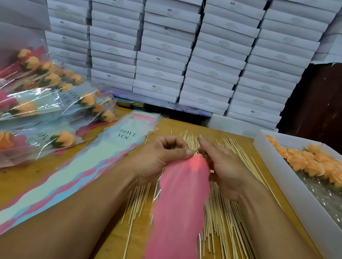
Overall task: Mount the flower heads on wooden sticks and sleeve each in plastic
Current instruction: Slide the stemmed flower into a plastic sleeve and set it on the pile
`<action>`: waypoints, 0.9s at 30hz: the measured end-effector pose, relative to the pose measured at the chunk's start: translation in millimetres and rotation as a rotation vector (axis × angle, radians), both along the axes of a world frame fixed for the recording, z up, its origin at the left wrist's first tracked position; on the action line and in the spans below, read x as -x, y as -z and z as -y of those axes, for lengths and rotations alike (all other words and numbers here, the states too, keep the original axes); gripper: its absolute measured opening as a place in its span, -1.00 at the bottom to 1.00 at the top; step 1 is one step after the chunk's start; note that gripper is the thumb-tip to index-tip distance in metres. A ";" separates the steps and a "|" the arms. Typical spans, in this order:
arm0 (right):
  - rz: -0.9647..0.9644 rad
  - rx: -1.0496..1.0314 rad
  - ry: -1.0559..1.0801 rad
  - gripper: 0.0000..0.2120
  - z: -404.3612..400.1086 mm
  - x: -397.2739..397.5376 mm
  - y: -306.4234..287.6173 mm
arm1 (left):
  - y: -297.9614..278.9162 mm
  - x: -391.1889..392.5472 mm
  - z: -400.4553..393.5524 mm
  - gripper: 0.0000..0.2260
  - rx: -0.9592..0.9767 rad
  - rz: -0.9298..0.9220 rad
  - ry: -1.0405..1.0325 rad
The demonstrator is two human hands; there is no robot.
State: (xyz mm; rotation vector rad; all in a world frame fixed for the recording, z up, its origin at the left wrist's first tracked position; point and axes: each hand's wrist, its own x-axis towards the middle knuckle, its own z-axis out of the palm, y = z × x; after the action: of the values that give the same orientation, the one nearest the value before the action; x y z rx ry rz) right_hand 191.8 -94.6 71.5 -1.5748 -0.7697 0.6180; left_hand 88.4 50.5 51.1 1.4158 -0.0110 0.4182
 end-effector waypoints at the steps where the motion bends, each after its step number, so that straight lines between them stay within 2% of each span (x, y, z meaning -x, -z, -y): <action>1: -0.008 0.008 -0.033 -0.54 0.4 -0.8 0.2 | 0.1 -0.2 0.6 -0.90 -0.005 0.001 -0.010; 8: -0.029 0.026 -0.208 -0.49 4.9 -0.7 1.9 | 2.4 -2.7 5.9 -0.91 -0.016 0.034 -0.086; 11: -0.048 0.038 -0.259 -0.56 7.1 -1.2 1.8 | 2.1 -2.5 6.2 -0.92 -0.009 0.024 -0.055; 13: -0.061 0.024 -0.236 -0.65 7.1 -2.9 1.7 | 1.4 -2.4 6.0 -0.81 0.005 -0.003 -0.050; 16: -0.039 -0.028 -0.130 -0.86 6.5 -7.1 0.7 | 1.7 -4.3 5.5 -0.51 0.155 -0.059 -0.064; 18: -0.008 -0.073 0.019 -0.87 5.0 -12.2 2.1 | 1.1 -5.3 4.9 -0.47 0.207 -0.076 -0.081; 21: 0.025 -0.147 0.199 -0.78 4.5 -17.7 1.1 | 1.2 -5.4 3.8 -0.47 0.151 -0.122 -0.033; 23: 0.084 -0.161 0.289 -0.68 5.3 -21.0 0.5 | 2.5 -2.5 1.3 -0.59 0.086 -0.167 0.079; 27: 0.131 -0.228 0.480 -0.69 9.4 -31.2 -1.4 | -0.1 6.1 -1.0 -0.70 0.044 -0.315 0.285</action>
State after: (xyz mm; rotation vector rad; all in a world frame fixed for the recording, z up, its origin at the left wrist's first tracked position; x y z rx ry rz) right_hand 223.0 -104.0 72.9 -1.5226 -0.5067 0.0745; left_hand 82.3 51.5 51.2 1.3986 0.0518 -0.0413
